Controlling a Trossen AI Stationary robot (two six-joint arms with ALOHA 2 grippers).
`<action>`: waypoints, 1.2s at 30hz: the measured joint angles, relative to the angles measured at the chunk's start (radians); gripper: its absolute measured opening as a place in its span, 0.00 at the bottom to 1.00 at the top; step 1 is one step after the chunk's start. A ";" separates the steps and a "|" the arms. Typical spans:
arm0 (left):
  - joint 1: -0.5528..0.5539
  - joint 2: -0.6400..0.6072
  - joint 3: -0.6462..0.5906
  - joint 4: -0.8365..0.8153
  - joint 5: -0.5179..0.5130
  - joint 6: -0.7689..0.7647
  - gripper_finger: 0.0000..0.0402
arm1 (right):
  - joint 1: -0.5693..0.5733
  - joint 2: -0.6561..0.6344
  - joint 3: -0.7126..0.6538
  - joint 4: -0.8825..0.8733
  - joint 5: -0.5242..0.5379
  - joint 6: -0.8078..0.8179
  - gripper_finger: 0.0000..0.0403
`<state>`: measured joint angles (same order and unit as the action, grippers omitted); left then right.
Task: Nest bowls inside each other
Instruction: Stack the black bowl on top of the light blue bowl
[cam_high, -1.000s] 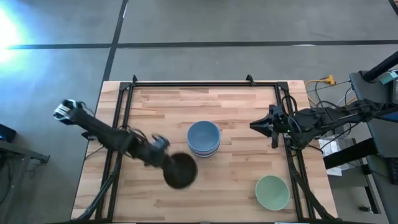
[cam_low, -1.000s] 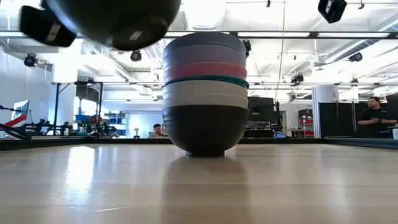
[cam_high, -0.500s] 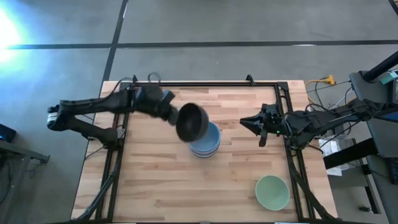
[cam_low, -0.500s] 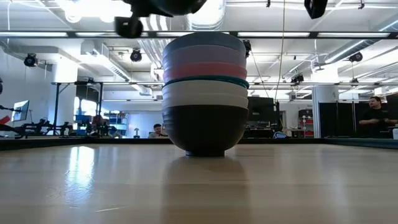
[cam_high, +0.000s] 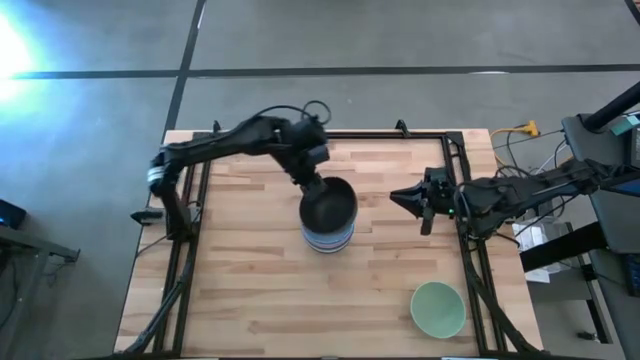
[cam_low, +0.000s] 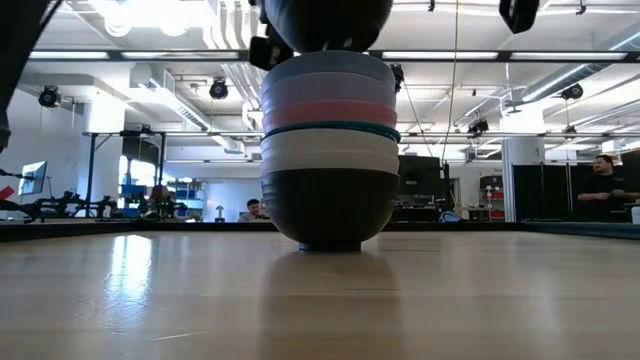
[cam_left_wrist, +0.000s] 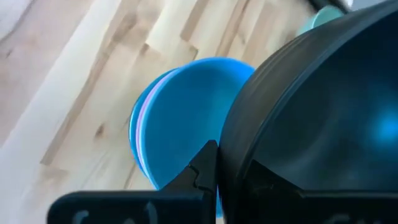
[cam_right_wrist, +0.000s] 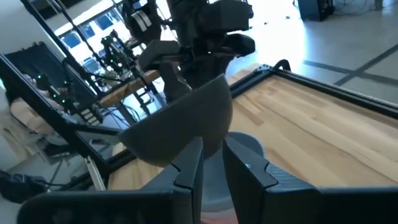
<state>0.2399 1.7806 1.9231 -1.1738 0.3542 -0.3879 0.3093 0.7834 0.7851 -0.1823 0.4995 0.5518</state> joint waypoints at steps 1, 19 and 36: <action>-0.002 0.031 0.039 -0.030 0.006 0.017 0.00 | 0.000 -0.013 0.000 -0.024 0.000 0.008 0.14; -0.048 0.235 0.230 -0.223 -0.015 0.133 0.00 | 0.000 -0.118 0.009 -0.132 0.025 0.051 0.14; -0.031 0.233 0.254 -0.302 -0.163 0.168 0.00 | 0.000 -0.112 0.008 -0.135 0.027 0.077 0.14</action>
<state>0.2089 2.0136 2.1775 -1.4757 0.1913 -0.2197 0.3096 0.6712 0.7933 -0.3176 0.5262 0.6285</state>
